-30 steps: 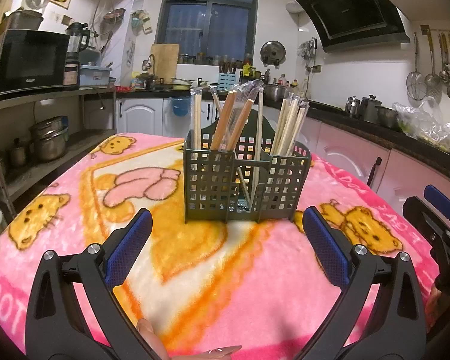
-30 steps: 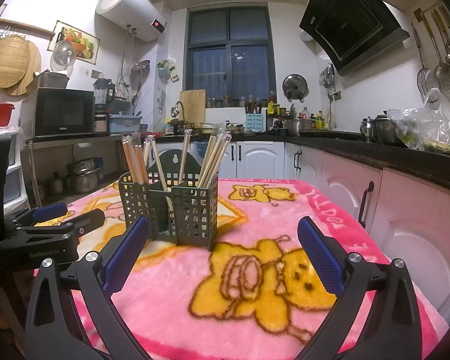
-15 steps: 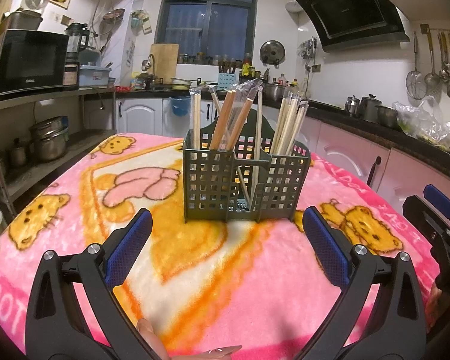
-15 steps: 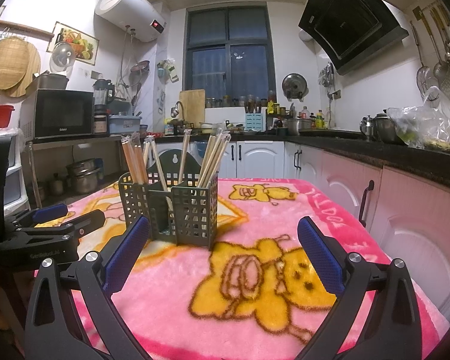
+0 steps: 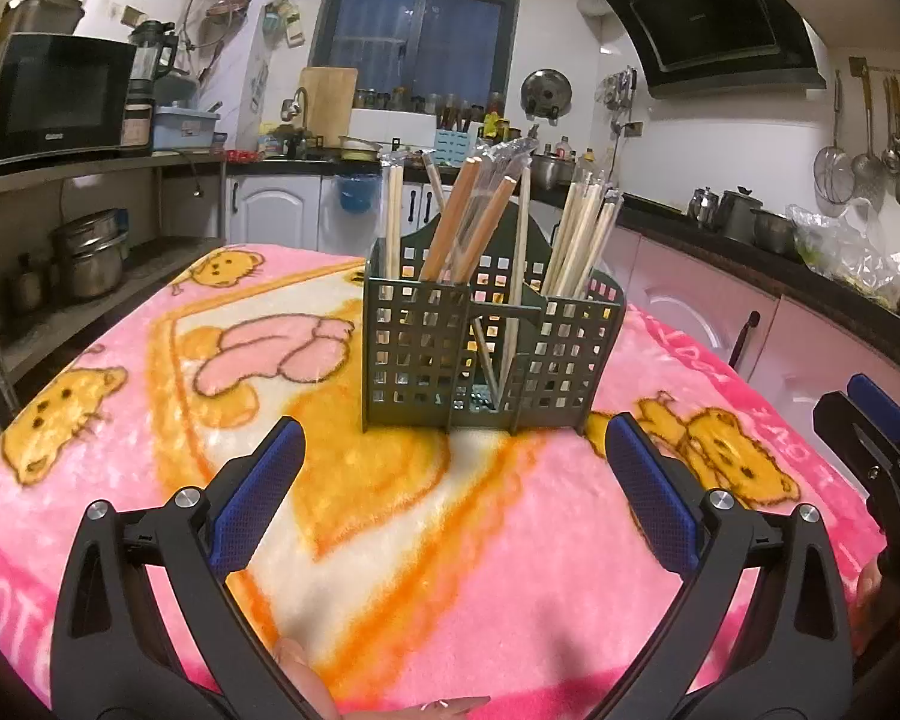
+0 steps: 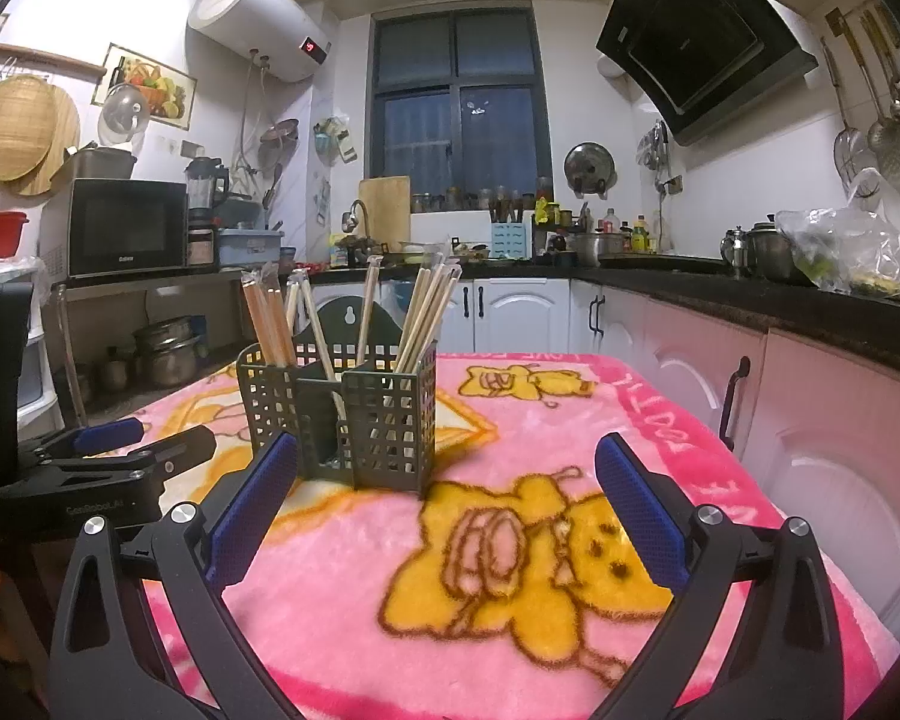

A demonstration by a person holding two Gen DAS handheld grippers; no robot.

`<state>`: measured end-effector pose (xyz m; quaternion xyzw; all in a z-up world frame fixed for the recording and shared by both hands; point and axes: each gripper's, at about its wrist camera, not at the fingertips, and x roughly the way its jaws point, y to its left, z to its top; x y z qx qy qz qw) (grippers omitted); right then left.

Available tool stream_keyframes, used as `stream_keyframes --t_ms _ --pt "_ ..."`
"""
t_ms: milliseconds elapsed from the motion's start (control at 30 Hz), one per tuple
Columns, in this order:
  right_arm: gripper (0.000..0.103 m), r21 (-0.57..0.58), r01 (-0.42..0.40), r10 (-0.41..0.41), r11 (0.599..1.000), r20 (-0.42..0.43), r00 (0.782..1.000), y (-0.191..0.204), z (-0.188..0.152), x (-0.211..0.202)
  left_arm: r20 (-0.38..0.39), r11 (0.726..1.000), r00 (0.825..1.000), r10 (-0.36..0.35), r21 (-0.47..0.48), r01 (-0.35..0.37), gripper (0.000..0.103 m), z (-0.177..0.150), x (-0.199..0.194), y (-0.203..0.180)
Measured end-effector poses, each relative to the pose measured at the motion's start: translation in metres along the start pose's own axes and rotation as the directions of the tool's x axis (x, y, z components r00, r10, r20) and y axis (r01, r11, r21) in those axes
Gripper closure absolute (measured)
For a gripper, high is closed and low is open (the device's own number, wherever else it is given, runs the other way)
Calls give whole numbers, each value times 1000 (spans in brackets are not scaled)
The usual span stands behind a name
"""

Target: Organize utensils

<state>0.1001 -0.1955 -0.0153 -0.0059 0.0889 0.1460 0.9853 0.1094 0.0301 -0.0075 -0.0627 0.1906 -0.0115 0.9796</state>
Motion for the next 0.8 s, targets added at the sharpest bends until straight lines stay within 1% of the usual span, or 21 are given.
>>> stream_keyframes --t_ms 67,333,433,533,600,667,700,733,767,800 --pt "7 5 1 -1 1000 0 1000 -1 0 -1 2 1000 1000 -3 5 3 11 0 0 0" --pt "7 9 -2 2 1000 9 1000 -2 1 -5 17 999 1000 20 25 -20 11 1 -3 -6" --pt "6 13 -4 4 1000 8 1000 -3 2 -5 20 1000 1000 7 14 -7 11 1 -5 -4" --pt "7 31 -5 5 1000 4 1000 -6 5 -8 0 1000 1000 -14 -15 14 11 5 -7 0" --pt "7 36 -5 5 999 -3 1000 -10 9 -8 -12 999 1000 -14 -35 14 11 11 -10 7" --pt "7 47 -1 3 999 -29 1000 -18 13 -7 -18 999 1000 -2 -46 2 11 19 -12 17" --pt "7 47 7 -5 999 -58 998 -23 15 -3 -24 999 1000 5 -52 -7 11 23 -12 25" --pt "7 40 27 -24 999 -88 996 -29 17 2 -31 998 999 21 -60 -23 11 28 -11 33" --pt "7 30 61 -58 998 -117 991 -36 19 7 -48 996 997 57 -59 -60 11 34 -8 45" --pt "7 9 110 -107 994 -159 981 -46 21 15 -61 994 994 94 -52 -97 11 38 -4 57"
